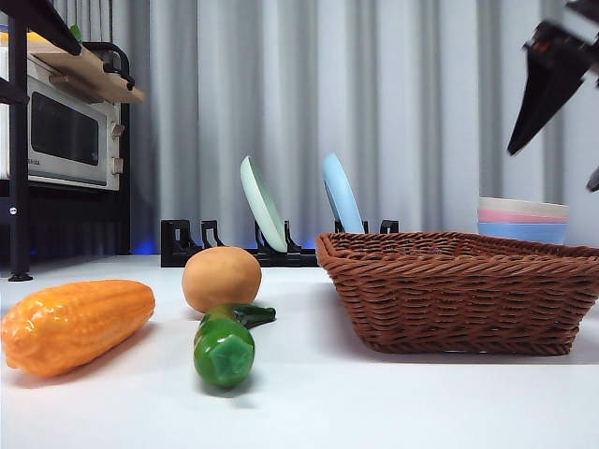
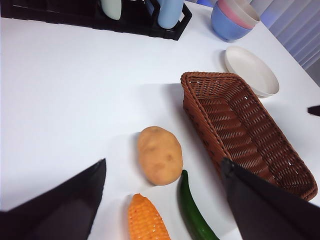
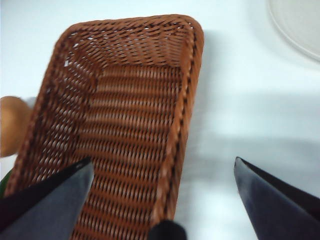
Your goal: Pick up the basket,pick up the corn from the table,pick up the potato from the table,pick up the cucumber from the table,put all items into the basket
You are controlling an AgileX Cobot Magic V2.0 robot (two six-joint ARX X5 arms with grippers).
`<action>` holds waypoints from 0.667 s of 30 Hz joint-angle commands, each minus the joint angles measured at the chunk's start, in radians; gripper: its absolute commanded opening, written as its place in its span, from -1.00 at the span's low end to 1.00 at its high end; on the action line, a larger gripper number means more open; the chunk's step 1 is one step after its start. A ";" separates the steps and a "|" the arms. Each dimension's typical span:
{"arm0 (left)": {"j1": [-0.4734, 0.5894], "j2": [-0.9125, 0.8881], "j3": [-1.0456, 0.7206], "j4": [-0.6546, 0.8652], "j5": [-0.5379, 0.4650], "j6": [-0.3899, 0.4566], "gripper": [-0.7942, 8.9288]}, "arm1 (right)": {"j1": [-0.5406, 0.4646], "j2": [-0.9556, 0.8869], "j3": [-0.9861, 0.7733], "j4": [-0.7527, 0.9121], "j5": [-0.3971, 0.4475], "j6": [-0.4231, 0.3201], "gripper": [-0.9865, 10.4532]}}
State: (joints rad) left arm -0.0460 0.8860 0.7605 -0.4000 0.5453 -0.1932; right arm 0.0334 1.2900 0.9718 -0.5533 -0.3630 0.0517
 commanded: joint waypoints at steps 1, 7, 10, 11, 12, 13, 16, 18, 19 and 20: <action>0.000 -0.001 0.001 -0.007 0.007 0.010 -0.05 | 0.002 0.100 0.042 0.001 0.003 -0.009 0.00; 0.000 -0.001 0.001 -0.059 0.007 0.010 -0.05 | 0.017 0.285 0.117 0.001 0.001 -0.009 -0.01; 0.000 -0.001 0.001 -0.074 0.006 0.011 -0.05 | 0.030 0.349 0.124 0.005 0.002 -0.009 -0.02; 0.000 -0.001 0.001 -0.077 0.006 0.011 -0.05 | 0.034 0.363 0.124 0.004 0.002 -0.009 -0.08; 0.000 -0.001 0.001 -0.077 0.007 0.011 -0.05 | 0.039 0.381 0.124 0.002 0.000 -0.008 -0.19; 0.000 -0.001 0.001 -0.077 0.006 0.011 -0.05 | 0.042 0.392 0.124 -0.001 0.001 -0.008 -0.29; 0.000 -0.001 0.001 -0.077 0.006 0.011 -0.05 | 0.049 0.412 0.124 -0.004 0.001 -0.002 -0.63; 0.000 -0.001 0.001 -0.077 0.006 0.011 -0.06 | 0.053 0.410 0.124 -0.002 0.001 0.003 -0.86; 0.000 -0.001 0.001 -0.078 0.006 0.011 -0.06 | 0.053 0.407 0.124 -0.002 0.001 0.011 -0.86; 0.000 -0.001 0.001 -0.077 0.006 0.011 -0.06 | 0.053 0.404 0.124 -0.003 0.002 0.022 -0.86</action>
State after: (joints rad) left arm -0.0460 0.8860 0.7609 -0.4786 0.5457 -0.1932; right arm 0.0853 1.6947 1.0943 -0.5560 -0.3683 0.0616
